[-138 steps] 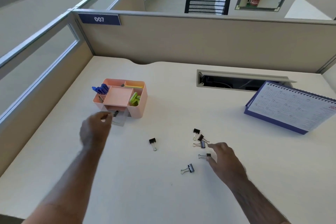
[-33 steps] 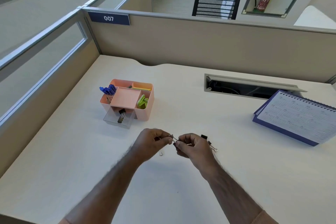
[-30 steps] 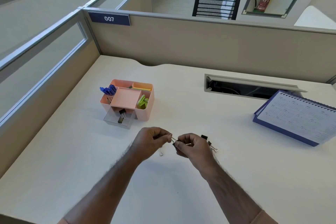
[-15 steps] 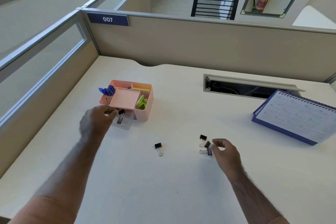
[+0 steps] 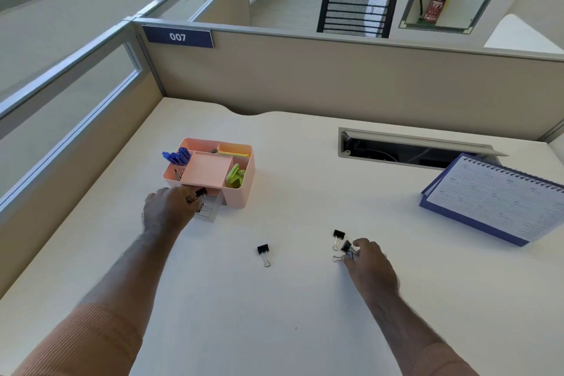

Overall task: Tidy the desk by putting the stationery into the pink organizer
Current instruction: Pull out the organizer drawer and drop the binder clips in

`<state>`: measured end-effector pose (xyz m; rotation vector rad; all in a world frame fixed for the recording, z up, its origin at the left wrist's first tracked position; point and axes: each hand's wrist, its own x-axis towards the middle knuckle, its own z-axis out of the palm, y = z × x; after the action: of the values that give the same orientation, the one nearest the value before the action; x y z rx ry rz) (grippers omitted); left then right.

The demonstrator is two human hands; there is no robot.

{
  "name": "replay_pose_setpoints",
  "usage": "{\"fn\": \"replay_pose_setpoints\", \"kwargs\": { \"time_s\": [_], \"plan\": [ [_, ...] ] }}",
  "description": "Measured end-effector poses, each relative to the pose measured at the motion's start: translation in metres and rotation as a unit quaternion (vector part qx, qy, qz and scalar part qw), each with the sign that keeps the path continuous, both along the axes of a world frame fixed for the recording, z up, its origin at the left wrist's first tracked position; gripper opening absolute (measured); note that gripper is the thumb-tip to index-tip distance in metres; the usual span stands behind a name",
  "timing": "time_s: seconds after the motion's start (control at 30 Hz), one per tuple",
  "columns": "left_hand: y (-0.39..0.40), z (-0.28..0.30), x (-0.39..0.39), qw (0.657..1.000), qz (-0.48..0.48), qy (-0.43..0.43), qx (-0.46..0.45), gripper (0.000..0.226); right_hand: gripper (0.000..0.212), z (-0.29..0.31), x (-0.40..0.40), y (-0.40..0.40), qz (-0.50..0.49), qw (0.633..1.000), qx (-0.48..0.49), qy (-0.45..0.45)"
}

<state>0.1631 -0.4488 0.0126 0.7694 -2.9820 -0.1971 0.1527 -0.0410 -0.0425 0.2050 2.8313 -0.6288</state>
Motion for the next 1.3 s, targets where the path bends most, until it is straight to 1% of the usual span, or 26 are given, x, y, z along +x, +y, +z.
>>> {"fn": "replay_pose_setpoints", "kwargs": {
  "time_s": [0.1, 0.2, 0.33, 0.47, 0.77, 0.83, 0.9, 0.97, 1.07, 1.17, 1.23, 1.3],
  "plan": [
    [0.001, 0.002, -0.005, 0.999, 0.003, -0.035, 0.015, 0.031, 0.031, 0.001, -0.003, -0.002, -0.003, 1.0, 0.021, 0.003],
    [0.004, 0.003, -0.009, 0.997, 0.005, -0.071, 0.018, 0.027, 0.026, -0.001, -0.006, -0.001, -0.004, 1.0, 0.027, 0.001],
    [0.007, 0.004, -0.012, 0.997, 0.002, -0.081, 0.018, 0.021, 0.023, -0.002, -0.006, -0.001, 0.005, 0.999, 0.039, 0.0],
    [0.005, 0.005, -0.012, 0.996, -0.009, -0.089, 0.024, 0.021, 0.023, -0.003, -0.003, 0.0, 0.007, 0.999, 0.033, 0.002],
    [0.008, 0.007, -0.008, 0.996, 0.0, -0.069, 0.058, 0.02, 0.023, -0.004, 0.012, 0.003, 0.067, 0.997, 0.048, 0.01],
    [0.007, 0.006, -0.004, 0.998, -0.003, -0.045, 0.054, 0.022, 0.022, -0.005, 0.014, 0.006, 0.087, 0.995, 0.056, 0.0],
    [0.008, 0.006, -0.001, 0.999, -0.005, -0.003, 0.051, 0.023, 0.017, -0.006, 0.015, 0.008, 0.087, 0.995, 0.051, -0.016],
    [0.011, 0.007, 0.002, 0.998, 0.002, 0.043, 0.053, 0.022, 0.015, -0.004, 0.016, 0.008, 0.077, 0.996, 0.034, -0.021],
    [0.021, 0.009, 0.005, 0.991, 0.007, 0.114, 0.067, 0.02, 0.024, -0.003, 0.015, 0.009, 0.066, 0.998, 0.007, -0.019],
    [0.041, 0.008, 0.013, 0.982, -0.037, 0.162, 0.094, 0.019, 0.029, 0.001, 0.013, 0.009, 0.071, 0.996, -0.051, -0.023],
    [0.064, 0.009, 0.021, 0.97, -0.07, 0.167, 0.161, 0.018, 0.025, 0.01, 0.012, 0.002, 0.073, 0.989, -0.126, -0.014],
    [0.095, 0.012, 0.032, 0.951, -0.108, 0.11, 0.269, 0.018, 0.018, 0.026, 0.013, -0.013, 0.07, 0.975, -0.211, -0.015]
  ]
}}
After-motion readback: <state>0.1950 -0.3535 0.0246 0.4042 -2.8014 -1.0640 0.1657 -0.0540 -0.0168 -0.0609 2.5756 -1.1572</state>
